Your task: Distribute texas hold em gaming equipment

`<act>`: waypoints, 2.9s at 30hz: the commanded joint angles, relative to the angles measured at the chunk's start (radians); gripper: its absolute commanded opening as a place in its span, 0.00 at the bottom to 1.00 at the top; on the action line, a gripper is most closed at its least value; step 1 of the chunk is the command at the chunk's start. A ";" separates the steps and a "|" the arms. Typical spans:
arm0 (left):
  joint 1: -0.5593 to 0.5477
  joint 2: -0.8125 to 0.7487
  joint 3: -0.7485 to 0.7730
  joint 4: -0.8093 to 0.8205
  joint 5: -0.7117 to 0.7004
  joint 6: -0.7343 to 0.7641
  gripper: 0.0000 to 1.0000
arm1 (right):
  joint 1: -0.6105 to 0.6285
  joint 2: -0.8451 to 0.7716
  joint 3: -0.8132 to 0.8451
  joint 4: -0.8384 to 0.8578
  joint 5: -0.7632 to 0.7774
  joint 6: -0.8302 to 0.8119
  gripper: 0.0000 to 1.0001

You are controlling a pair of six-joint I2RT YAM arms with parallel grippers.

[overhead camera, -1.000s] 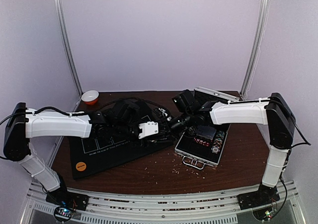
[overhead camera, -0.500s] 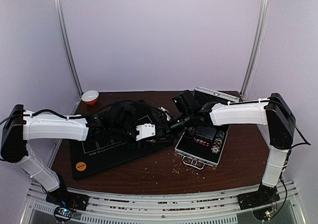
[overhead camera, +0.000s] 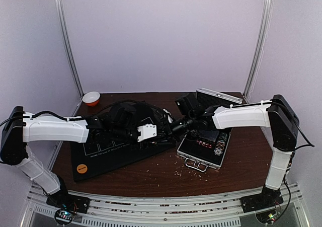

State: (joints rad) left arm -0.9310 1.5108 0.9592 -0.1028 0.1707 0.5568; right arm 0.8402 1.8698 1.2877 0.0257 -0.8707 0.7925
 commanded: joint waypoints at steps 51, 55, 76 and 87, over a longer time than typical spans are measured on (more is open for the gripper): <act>0.165 0.218 -0.074 0.053 -0.045 -0.156 0.00 | -0.019 0.362 0.119 0.190 0.058 0.086 0.53; 0.171 0.217 -0.070 0.026 -0.049 -0.160 0.00 | -0.022 0.336 0.113 0.144 0.106 0.053 0.55; 0.191 0.059 -0.076 -0.174 -0.016 -0.308 0.00 | -0.039 0.192 0.072 -0.007 0.271 -0.065 0.55; 0.262 0.037 -0.073 -0.234 -0.115 -0.499 0.00 | -0.044 0.054 0.057 -0.113 0.363 -0.172 0.55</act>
State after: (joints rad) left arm -0.7311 1.5940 0.8837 -0.3264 0.1112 0.1913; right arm 0.7933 1.9976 1.3548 -0.0124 -0.5755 0.6941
